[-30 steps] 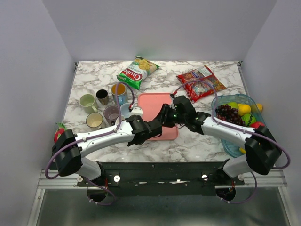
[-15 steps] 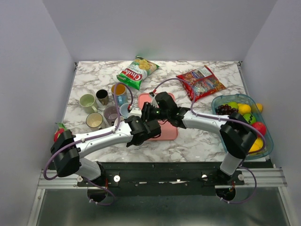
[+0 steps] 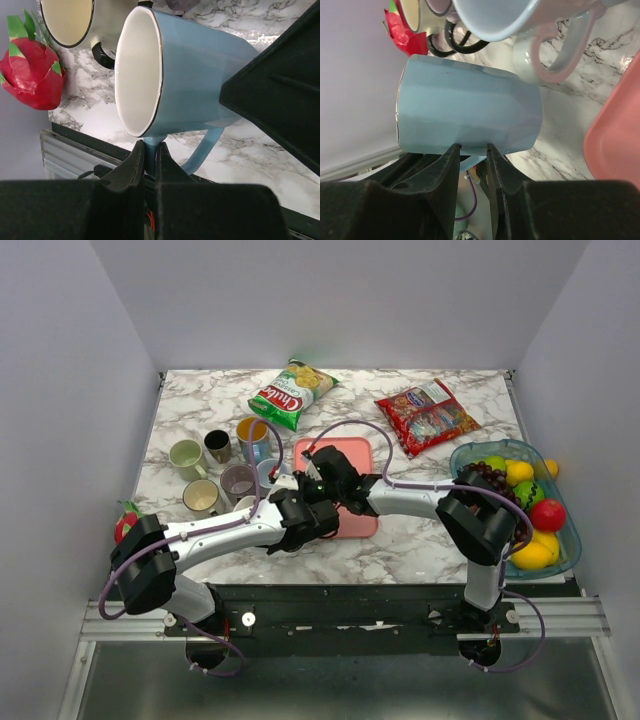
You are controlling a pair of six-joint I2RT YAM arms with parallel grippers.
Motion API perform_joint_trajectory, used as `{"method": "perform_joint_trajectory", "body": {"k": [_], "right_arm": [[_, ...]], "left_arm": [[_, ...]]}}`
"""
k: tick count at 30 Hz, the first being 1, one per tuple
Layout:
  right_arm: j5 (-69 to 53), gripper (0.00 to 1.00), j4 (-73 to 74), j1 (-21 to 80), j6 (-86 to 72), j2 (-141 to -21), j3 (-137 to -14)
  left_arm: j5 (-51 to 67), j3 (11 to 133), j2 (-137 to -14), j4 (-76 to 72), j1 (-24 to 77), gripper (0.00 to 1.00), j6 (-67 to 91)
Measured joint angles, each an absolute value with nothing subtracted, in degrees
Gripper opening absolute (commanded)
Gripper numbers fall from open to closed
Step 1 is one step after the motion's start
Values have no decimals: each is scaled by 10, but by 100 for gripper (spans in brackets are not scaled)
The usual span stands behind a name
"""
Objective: Turn the mug right side up
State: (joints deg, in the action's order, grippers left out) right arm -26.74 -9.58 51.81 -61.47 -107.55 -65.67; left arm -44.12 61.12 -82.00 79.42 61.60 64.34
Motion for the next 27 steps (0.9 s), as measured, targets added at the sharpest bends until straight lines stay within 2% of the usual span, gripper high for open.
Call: {"method": "perform_joint_trajectory", "body": {"k": [8, 13, 27], "right_arm": [[-274, 35, -107, 521, -627, -1109, -658], [-275, 34, -112, 521, -631, -1110, -658], [-275, 29, -128, 521, -642, -1110, -622]], "left_arm": [[-439, 590, -850, 786, 616, 11, 641], [-439, 590, -856, 787, 616, 20, 635], [-453, 615, -887, 803, 648, 19, 625]]}}
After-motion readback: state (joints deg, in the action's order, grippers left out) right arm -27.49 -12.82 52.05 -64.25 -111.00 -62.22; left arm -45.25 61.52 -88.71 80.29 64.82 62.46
